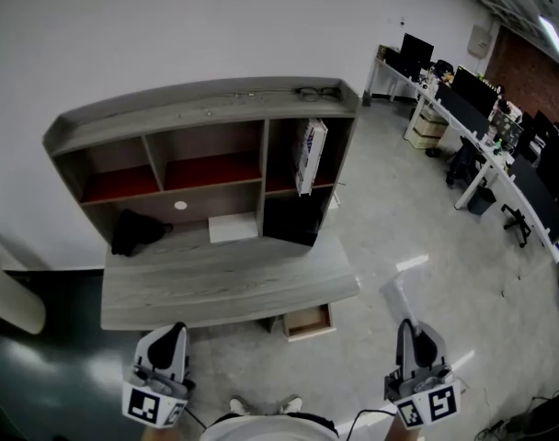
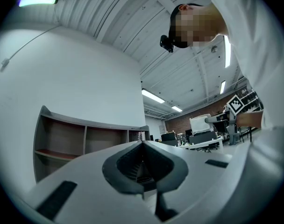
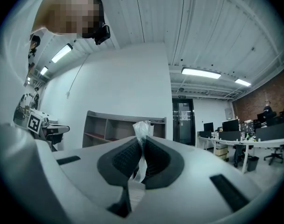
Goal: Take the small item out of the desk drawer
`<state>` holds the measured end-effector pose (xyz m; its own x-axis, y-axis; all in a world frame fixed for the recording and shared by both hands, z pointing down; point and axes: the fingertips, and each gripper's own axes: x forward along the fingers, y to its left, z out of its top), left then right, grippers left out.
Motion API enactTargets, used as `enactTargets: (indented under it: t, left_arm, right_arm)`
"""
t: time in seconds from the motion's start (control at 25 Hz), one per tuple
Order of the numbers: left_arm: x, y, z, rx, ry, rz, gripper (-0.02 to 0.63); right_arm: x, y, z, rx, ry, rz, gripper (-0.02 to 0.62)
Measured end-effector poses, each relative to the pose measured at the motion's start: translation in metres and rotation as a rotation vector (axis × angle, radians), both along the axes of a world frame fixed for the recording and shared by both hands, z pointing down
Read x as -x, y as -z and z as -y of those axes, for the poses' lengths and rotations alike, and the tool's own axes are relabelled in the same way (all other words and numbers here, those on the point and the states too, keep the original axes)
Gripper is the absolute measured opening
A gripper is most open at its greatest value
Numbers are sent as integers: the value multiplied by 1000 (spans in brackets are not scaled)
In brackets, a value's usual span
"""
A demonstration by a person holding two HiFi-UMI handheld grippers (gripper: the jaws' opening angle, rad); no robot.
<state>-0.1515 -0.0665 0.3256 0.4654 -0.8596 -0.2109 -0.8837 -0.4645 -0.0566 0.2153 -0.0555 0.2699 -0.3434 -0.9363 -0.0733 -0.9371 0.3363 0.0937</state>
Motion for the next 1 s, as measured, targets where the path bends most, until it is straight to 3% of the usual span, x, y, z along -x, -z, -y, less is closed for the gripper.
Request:
enactTargets:
  t: [1.0]
  left_arm:
    - [38,-10,-2,11,-19,-20,15]
  right_arm:
    - [46,-8,-6,5,-22,-67,28]
